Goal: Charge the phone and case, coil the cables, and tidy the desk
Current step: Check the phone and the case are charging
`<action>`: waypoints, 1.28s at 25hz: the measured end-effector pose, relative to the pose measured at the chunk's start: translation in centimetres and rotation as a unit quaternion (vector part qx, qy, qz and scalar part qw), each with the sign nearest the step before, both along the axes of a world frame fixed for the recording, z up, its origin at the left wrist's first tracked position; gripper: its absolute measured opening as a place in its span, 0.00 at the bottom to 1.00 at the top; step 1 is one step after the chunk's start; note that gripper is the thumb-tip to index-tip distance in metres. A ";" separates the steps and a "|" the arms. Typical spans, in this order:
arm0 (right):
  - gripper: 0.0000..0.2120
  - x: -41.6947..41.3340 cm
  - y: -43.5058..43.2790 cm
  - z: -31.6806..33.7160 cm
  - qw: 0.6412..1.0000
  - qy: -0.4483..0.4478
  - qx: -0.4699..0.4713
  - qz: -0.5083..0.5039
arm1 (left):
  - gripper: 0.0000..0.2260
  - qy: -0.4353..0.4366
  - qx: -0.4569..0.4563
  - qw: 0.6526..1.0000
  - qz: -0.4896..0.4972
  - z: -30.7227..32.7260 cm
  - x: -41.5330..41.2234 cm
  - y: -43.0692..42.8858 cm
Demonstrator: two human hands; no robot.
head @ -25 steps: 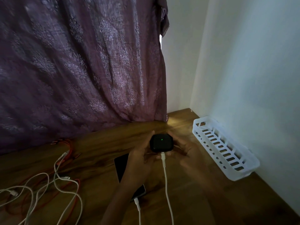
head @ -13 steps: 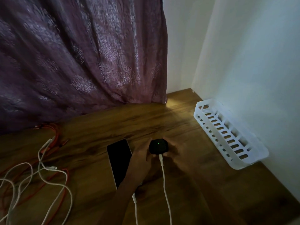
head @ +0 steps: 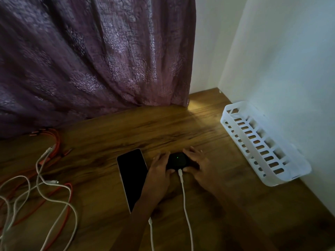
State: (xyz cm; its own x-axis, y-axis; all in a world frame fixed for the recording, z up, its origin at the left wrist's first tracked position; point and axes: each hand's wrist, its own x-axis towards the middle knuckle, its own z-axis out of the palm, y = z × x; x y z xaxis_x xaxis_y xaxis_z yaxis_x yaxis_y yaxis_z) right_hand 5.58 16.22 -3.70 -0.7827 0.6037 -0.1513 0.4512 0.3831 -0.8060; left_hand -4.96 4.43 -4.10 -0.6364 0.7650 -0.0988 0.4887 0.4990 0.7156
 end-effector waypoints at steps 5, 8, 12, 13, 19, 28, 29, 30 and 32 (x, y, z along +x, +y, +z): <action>0.29 0.1 0.0 0.2 1.000 -0.001 0.014 0.023 | 0.25 0.018 -0.012 1.000 -0.003 -0.2 0.0 0.0; 0.30 0.1 0.0 0.0 1.000 -0.016 0.004 0.013 | 0.26 0.015 -0.027 1.000 -0.004 -0.3 0.0 0.1; 0.29 0.1 -0.2 0.5 1.000 -0.016 0.001 0.020 | 0.26 0.022 -0.037 0.999 -0.010 -0.2 0.1 0.1; 0.29 0.2 -0.2 0.6 1.000 -0.018 0.005 0.025 | 0.26 0.023 -0.040 0.999 -0.013 -0.1 0.0 0.1; 0.25 0.9 -1.7 0.5 0.997 0.004 0.011 -0.077 | 0.28 0.031 -0.017 0.999 -0.023 0.3 0.0 -0.2; 0.13 1.5 -5.6 -2.0 0.989 0.031 0.080 -0.123 | 0.27 0.056 -0.009 0.998 -0.022 0.4 -0.1 0.0; 0.15 1.4 -5.7 -2.3 0.988 0.030 0.085 -0.123 | 0.27 0.060 -0.008 0.998 -0.023 0.3 -0.2 0.0; 0.17 1.3 -5.8 -2.6 0.988 0.032 0.089 -0.125 | 0.26 0.061 -0.005 0.998 -0.021 0.3 -0.2 0.0; 0.19 1.0 -5.8 -3.1 0.986 0.024 0.097 -0.134 | 0.25 0.064 0.001 0.998 -0.016 0.3 -0.3 0.0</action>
State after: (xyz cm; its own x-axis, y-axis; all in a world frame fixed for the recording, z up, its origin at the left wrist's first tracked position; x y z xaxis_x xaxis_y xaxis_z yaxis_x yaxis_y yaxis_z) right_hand 6.58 10.42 -6.84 -0.5951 0.8034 0.0210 0.5200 0.4048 -0.7521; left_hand -5.22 4.41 -3.83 -0.6190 0.7852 -0.0176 0.5914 0.4808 0.6474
